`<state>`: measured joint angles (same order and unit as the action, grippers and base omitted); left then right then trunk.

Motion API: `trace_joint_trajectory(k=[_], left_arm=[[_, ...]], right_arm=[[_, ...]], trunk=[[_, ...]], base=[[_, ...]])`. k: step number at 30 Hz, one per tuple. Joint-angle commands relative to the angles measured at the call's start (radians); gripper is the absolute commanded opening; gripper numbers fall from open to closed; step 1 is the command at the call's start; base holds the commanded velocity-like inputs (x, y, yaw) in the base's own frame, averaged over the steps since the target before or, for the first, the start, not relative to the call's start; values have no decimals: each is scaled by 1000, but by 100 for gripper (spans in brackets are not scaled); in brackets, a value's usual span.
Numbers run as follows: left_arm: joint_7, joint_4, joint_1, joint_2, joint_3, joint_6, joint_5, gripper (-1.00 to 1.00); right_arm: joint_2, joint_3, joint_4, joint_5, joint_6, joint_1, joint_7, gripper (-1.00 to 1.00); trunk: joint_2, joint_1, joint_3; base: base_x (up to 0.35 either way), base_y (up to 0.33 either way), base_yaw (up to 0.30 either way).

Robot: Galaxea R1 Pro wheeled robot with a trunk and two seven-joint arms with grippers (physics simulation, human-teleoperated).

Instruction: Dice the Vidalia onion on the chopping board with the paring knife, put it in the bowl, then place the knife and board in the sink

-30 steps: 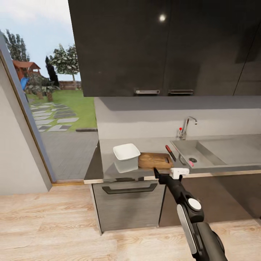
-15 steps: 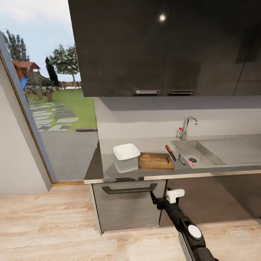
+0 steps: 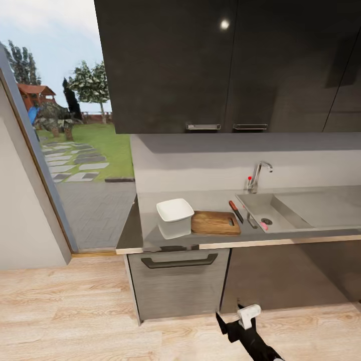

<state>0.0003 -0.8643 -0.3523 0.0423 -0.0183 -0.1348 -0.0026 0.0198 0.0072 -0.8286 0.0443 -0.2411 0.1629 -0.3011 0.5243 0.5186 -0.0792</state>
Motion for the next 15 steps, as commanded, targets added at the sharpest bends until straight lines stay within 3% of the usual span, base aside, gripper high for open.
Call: trace_joint_trajectory(k=[1,4,5,7,15], left_arm=[[0,0,0,1,-2,-2,0,100],[1,3,1,1,-1,-2,0,100],[1,3,1,3,1,-2,0,100],[1,4,1,4,3,-2,0,100],[3,3,2,7,7,-2,3,100]], right_arm=[[2,0,23,4,-16,1,-1,100],[4,-1,110,5,-70,1,-4,100],[5,-1,190,5,-121,1,-5,100],[6,-1,255,5,-159,1,-5,100],[5,0,419,7,-189,1,-2,100]], trunk=[[2,0,-2],[2,0,-2],[2,0,-2],[2,0,-2],[2,0,-2]], base=[[0,0,0],[0,0,0],[0,0,0],[0,0,0],[0,0,0]])
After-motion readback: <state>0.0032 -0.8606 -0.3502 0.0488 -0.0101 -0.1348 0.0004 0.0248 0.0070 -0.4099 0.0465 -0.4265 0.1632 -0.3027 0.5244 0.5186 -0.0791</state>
